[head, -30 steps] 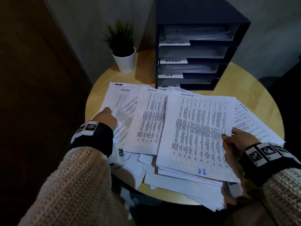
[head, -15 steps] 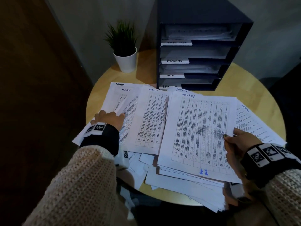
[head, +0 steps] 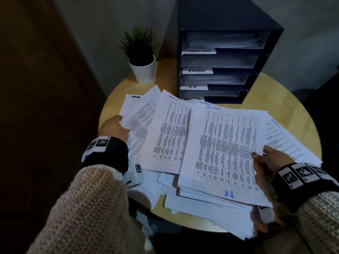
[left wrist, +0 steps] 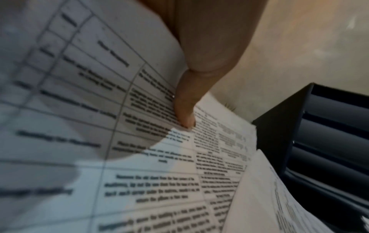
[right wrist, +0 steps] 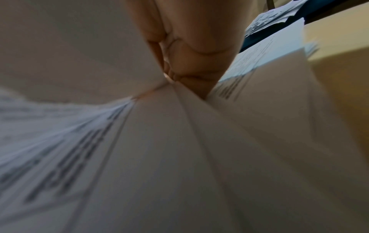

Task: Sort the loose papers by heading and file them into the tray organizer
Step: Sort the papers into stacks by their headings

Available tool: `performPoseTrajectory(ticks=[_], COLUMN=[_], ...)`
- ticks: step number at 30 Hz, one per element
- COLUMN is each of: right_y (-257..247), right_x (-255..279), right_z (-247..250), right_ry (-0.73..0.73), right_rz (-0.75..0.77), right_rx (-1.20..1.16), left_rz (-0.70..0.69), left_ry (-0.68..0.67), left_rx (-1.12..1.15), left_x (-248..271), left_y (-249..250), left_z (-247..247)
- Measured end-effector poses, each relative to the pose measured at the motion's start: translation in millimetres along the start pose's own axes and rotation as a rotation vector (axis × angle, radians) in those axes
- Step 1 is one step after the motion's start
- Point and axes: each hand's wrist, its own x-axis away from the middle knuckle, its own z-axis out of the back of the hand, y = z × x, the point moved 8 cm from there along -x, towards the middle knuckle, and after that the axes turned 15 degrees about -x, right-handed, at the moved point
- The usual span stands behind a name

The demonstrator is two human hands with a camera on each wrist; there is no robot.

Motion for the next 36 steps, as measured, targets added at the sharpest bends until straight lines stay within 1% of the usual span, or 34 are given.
performPoseTrajectory(ticks=[1,4,5,9,11,14,16,18,21,22,24,26,27,30,33,34,36], right_y=[-1.3,-3.4,-6.0,-6.2,-7.9,-8.5,-9.1,-10.1,-17.8,-19.3,-24.8,-30.6,-30.5,-18.5,-10.4,-9.3,-5.6], right_x=[4.9,15.9,22.4,31.9,32.9,31.5,28.2,30.9,45.5,49.8,56.1,61.4,61.7,55.5,53.4,52.0,49.8], right_z=[-0.6,-0.3,-1.5,4.6,11.2,20.1,22.1,20.9,19.0,18.0,17.1,15.3,13.8,19.6,18.8,19.2,18.7], right_ry=[0.0,0.01,0.008,0.021,0.071,0.131,0.116,0.097,0.098,0.104,0.123,0.122,0.116,0.091,0.043,0.046,0.068], right_rz=[-0.015,-0.036,-0.041,-0.041,-0.039,-0.025,0.027,0.043,0.033,0.019,0.054,0.113,0.113,0.021,-0.057,-0.063,-0.092], right_rx=[-0.031,-0.146,-0.196,-0.243,-0.254,-0.377,-0.336,-0.347,-0.459,-0.473,-0.491,-0.441,-0.433,-0.389,-0.205,-0.164,-0.17], left_rz=[-0.003,0.048,0.06,0.087,0.098,0.116,0.12,0.103,0.072,0.064,0.053,0.055,0.049,0.03,0.02,0.032,0.064], left_ry=[0.058,0.202,0.251,0.426,0.515,0.606,0.661,0.668,0.596,0.546,0.421,0.287,0.218,0.038,-0.126,-0.155,-0.159], left_rx=[0.025,0.228,0.264,0.333,0.357,0.437,0.504,0.57,0.601,0.603,0.581,0.528,0.492,0.412,0.359,0.311,0.175], left_x=[-0.2,7.3,10.9,28.0,36.1,42.4,45.4,48.3,51.5,50.9,49.1,50.1,52.2,62.7,69.6,68.2,61.9], left_y=[-1.2,-10.2,-12.2,-16.2,-18.9,-23.6,-23.6,-17.9,-0.5,6.2,19.7,33.0,40.9,60.8,70.2,69.3,64.5], left_z=[7.7,30.3,39.2,81.8,103.5,131.3,146.1,152.9,142.9,131.7,100.9,63.4,44.4,-10.3,-54.1,-63.6,-72.4])
